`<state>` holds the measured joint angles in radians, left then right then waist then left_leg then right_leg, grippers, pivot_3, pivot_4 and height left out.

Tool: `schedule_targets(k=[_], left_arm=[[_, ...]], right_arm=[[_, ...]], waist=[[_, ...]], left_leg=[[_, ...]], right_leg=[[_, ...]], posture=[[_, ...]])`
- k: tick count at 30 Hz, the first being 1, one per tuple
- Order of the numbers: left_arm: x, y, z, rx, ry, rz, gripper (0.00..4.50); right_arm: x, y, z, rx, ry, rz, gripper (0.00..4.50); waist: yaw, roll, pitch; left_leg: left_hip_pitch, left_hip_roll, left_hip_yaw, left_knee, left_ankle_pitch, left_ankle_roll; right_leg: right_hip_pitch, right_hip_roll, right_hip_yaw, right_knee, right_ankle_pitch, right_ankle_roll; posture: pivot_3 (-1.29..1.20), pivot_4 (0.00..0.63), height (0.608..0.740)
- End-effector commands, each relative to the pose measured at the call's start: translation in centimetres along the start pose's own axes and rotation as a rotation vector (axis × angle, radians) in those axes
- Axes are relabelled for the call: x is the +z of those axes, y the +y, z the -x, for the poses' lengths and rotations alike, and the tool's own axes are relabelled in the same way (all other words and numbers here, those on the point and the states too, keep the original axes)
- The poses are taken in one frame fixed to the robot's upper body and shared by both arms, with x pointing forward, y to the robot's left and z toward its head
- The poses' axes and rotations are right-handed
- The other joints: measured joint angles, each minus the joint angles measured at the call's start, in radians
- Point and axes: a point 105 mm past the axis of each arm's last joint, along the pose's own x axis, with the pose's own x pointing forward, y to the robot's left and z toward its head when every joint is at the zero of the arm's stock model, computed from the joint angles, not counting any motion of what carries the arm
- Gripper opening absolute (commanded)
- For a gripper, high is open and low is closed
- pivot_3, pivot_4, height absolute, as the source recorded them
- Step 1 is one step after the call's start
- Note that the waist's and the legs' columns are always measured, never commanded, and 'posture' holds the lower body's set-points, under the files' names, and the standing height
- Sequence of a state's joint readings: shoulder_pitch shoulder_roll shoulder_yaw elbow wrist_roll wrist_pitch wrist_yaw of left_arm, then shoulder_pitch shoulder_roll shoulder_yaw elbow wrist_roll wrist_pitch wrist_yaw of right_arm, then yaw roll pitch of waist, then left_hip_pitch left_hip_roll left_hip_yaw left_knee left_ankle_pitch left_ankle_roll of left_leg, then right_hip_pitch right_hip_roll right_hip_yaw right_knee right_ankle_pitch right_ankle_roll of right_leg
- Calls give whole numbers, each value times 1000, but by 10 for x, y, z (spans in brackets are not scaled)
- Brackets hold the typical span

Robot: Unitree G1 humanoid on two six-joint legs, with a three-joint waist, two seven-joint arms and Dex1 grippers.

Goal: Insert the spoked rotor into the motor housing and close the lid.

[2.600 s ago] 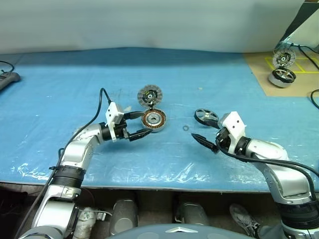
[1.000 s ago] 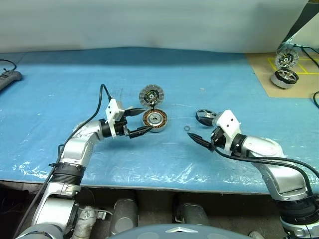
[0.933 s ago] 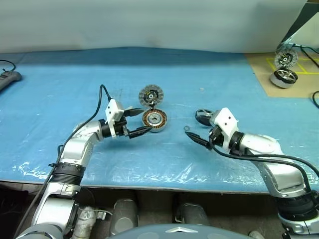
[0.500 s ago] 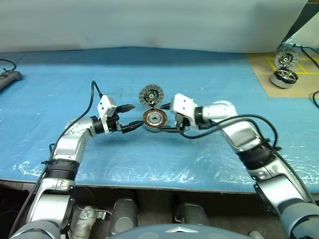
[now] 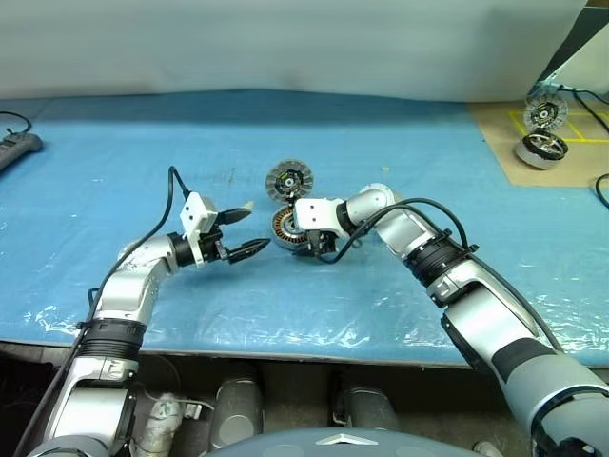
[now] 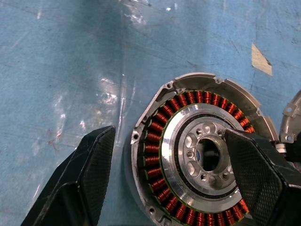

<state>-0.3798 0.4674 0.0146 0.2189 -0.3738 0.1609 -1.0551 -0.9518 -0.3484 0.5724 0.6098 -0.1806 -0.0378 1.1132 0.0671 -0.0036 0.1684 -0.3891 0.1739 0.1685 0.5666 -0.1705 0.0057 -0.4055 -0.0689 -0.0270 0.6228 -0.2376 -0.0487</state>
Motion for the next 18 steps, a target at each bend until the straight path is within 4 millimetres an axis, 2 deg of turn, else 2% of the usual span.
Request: schedule_targets(k=[1, 6, 13, 18], left_arm=[[13, 1, -1, 2, -40, -34, 4454], [13, 3, -4, 5, -42, -32, 4454], [9, -5, -6, -31, -31, -29, 4454], [9, -5, -5, -27, -31, -28, 4454]], right_arm=[[11, -4, 9, 24, -8, 80, 3929], [4, -2, 10, 37, 21, 88, 3929], [-8, 0, 7, 37, 57, 62, 3929], [-12, 2, 6, 44, 85, 107, 3929]], waist=[[0, 0, 0], [0, 0, 0], [0, 0, 0], [1, 0, 0]], left_leg=[[0, 0, 0, 0, 0, 0], [0, 0, 0, 0, 0, 1], [0, 0, 1, 0, 0, 1], [0, 0, 1, 0, 0, 1]], right_leg=[[0, 0, 0, 0, 0, 0], [0, 0, 0, 0, 0, 0], [-1, 0, 0, 0, 0, 0], [-1, 0, 0, 0, 0, 0]], posture=[[0, 150, 740], [0, 150, 740], [0, 150, 740], [0, 150, 740]])
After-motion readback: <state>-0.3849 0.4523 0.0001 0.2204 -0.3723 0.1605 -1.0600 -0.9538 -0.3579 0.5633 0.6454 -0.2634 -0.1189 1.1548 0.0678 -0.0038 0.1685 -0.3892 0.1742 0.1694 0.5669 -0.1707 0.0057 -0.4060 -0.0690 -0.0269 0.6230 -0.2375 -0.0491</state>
